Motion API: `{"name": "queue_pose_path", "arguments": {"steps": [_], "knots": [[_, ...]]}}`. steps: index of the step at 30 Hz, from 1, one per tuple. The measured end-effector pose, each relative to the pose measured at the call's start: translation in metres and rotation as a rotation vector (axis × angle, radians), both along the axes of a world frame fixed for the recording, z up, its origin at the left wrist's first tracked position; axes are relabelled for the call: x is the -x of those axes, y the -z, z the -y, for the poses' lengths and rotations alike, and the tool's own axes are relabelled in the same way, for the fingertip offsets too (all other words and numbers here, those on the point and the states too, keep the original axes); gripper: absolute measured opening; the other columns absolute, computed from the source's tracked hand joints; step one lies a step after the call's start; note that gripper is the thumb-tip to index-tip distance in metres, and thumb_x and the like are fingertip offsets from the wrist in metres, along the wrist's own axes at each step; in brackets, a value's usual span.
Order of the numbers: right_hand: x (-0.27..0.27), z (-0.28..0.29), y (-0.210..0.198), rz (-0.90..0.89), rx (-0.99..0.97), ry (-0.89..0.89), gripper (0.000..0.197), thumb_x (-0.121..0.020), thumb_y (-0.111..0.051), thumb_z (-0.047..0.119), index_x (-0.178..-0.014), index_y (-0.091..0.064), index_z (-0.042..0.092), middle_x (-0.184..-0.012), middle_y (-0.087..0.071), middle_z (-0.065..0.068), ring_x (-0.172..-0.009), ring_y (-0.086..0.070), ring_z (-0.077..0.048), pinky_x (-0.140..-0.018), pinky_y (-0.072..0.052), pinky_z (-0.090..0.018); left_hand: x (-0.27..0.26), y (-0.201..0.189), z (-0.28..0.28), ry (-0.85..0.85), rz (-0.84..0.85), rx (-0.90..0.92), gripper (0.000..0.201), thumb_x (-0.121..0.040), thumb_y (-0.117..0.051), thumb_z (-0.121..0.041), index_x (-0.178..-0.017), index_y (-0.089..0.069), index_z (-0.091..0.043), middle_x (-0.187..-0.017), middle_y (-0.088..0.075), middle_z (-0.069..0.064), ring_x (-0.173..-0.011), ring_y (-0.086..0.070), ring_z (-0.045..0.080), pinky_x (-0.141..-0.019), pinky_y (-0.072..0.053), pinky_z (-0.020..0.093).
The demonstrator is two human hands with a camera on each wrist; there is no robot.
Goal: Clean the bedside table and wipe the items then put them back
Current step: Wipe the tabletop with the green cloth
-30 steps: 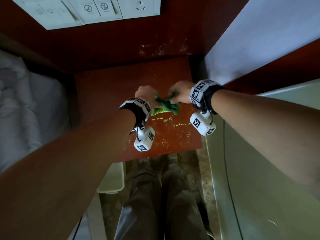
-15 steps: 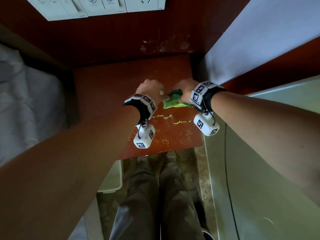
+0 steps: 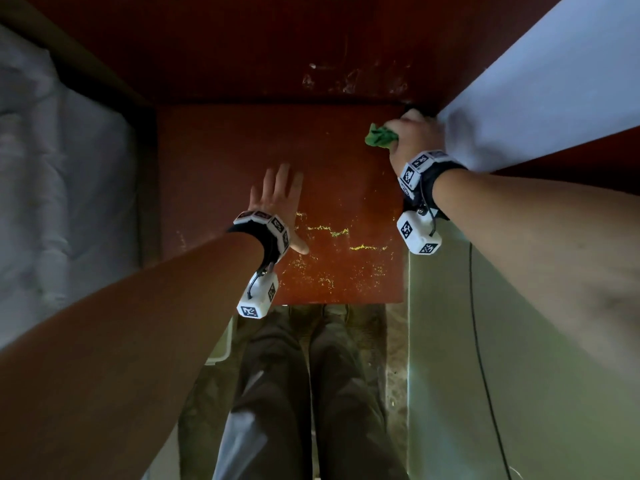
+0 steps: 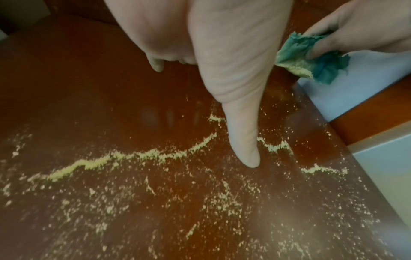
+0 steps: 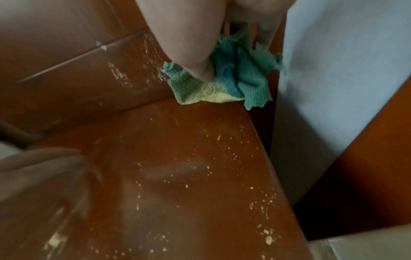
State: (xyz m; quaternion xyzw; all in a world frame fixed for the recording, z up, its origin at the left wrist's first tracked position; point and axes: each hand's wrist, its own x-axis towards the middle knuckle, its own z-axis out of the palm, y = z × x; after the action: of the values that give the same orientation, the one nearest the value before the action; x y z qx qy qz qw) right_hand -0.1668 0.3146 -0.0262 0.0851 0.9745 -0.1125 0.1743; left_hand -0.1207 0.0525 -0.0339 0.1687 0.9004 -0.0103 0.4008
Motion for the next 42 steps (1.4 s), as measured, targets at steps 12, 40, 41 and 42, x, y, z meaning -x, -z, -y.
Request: {"name": "queue_pose_path", "arguments": {"steps": [12, 40, 41, 42], "knots": [[-0.063, 0.006, 0.019, 0.187, 0.192, -0.170, 0.035, -0.087, -0.072, 0.018, -0.120, -0.067, 0.030, -0.126, -0.061, 0.008, -0.113, -0.059, -0.017, -0.103, -0.047, -0.034, -0.018, 0.024, -0.001, 0.073, -0.041, 0.073, 0.162, -0.046, -0.090, -0.061, -0.153, 0.023, -0.014, -0.158, 0.031, 0.014, -0.149, 0.018, 0.035, -0.122, -0.004, 0.054], [-0.077, 0.063, 0.030, 0.229, 0.278, -0.297, 0.043, -0.093, -0.061, 0.013, -0.128, -0.060, 0.038, -0.128, -0.055, 0.015, -0.107, -0.058, -0.011, -0.091, -0.049, -0.024, -0.015, 0.026, -0.003, 0.058, -0.034, 0.080, 0.162, -0.046, -0.092, -0.057, -0.153, 0.022, -0.014, -0.158, 0.030, 0.014, -0.148, 0.020, 0.035, -0.121, -0.002, 0.052], [-0.086, 0.065, 0.028, 0.282, 0.269, -0.331, 0.042, -0.093, -0.060, 0.014, -0.128, -0.060, 0.038, -0.130, -0.055, 0.014, -0.110, -0.057, -0.012, -0.095, -0.049, -0.026, -0.015, 0.026, -0.003, 0.061, -0.039, 0.083, 0.162, -0.046, -0.092, -0.056, -0.153, 0.022, -0.014, -0.158, 0.029, 0.014, -0.149, 0.019, 0.035, -0.121, -0.002, 0.052], [-0.092, 0.066, 0.024, 0.332, 0.256, -0.360, 0.042, -0.093, -0.061, 0.015, -0.128, -0.060, 0.037, -0.131, -0.056, 0.013, -0.113, -0.057, -0.014, -0.099, -0.048, -0.030, -0.016, 0.025, -0.004, 0.061, -0.040, 0.084, 0.162, -0.047, -0.092, -0.056, -0.153, 0.022, -0.014, -0.159, 0.029, 0.014, -0.149, 0.019, 0.035, -0.121, -0.003, 0.052]]}}
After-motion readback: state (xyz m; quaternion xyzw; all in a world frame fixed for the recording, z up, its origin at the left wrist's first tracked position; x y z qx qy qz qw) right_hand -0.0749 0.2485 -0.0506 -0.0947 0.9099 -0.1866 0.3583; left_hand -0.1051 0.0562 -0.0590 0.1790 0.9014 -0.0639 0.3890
